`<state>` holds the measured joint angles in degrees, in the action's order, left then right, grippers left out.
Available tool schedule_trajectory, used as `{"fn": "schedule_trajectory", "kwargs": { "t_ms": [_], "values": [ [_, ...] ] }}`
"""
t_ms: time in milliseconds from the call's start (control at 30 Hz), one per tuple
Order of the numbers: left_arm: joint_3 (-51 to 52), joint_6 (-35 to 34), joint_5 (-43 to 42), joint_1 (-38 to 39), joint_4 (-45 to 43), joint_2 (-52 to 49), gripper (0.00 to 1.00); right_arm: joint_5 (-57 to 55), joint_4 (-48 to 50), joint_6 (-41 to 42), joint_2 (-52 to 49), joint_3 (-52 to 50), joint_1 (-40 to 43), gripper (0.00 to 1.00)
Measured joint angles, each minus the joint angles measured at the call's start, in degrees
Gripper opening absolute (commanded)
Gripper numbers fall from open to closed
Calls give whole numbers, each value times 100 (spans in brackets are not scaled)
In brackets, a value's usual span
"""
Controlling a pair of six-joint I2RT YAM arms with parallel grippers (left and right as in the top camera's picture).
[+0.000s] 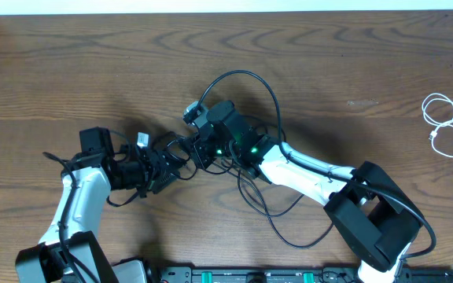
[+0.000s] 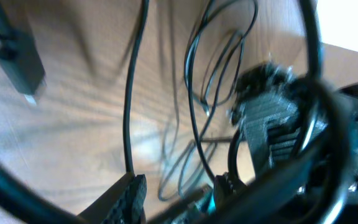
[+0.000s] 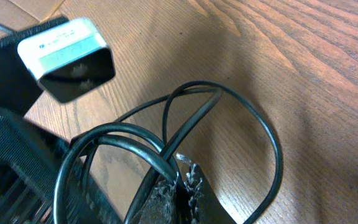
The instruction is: Untangle cables
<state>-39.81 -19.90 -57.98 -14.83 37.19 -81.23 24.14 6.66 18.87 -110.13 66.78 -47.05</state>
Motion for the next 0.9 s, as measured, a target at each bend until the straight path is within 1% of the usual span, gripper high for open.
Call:
{"fn": "schedule_trajectory", "kwargs": {
  "t_ms": [133, 267, 400, 467, 567, 667, 800, 867, 900],
  "values": [
    [0, 94, -201, 4, 503, 0, 41, 33, -28, 2, 0, 0, 0, 1],
    [0, 376, -363, 11, 848, 0, 41, 28, -243, -33, 0, 0, 11, 1],
    [0, 518, -358, -9, 890, 2, 41, -92, -555, -111, 0, 0, 76, 1],
    [0, 525, -315, -35, 728, 24, 41, -146, -573, -136, 0, 0, 116, 1],
    [0, 289, -11, -55, 234, 50, 41, -153, -459, -151, 0, 0, 151, 1],
    [0, -120, 302, -55, -254, 52, 41, -50, -249, -153, 0, 0, 122, 1],
    [0, -566, 503, -55, -533, 55, 41, 13, -138, -153, 0, 0, 42, 1],
    [0, -658, 562, -55, -564, 55, 41, 55, -61, -153, 0, 0, 9, 1],
    [0, -728, 614, -55, -588, 55, 35, 92, -26, -153, 0, 0, -9, 1]
  ]
}}
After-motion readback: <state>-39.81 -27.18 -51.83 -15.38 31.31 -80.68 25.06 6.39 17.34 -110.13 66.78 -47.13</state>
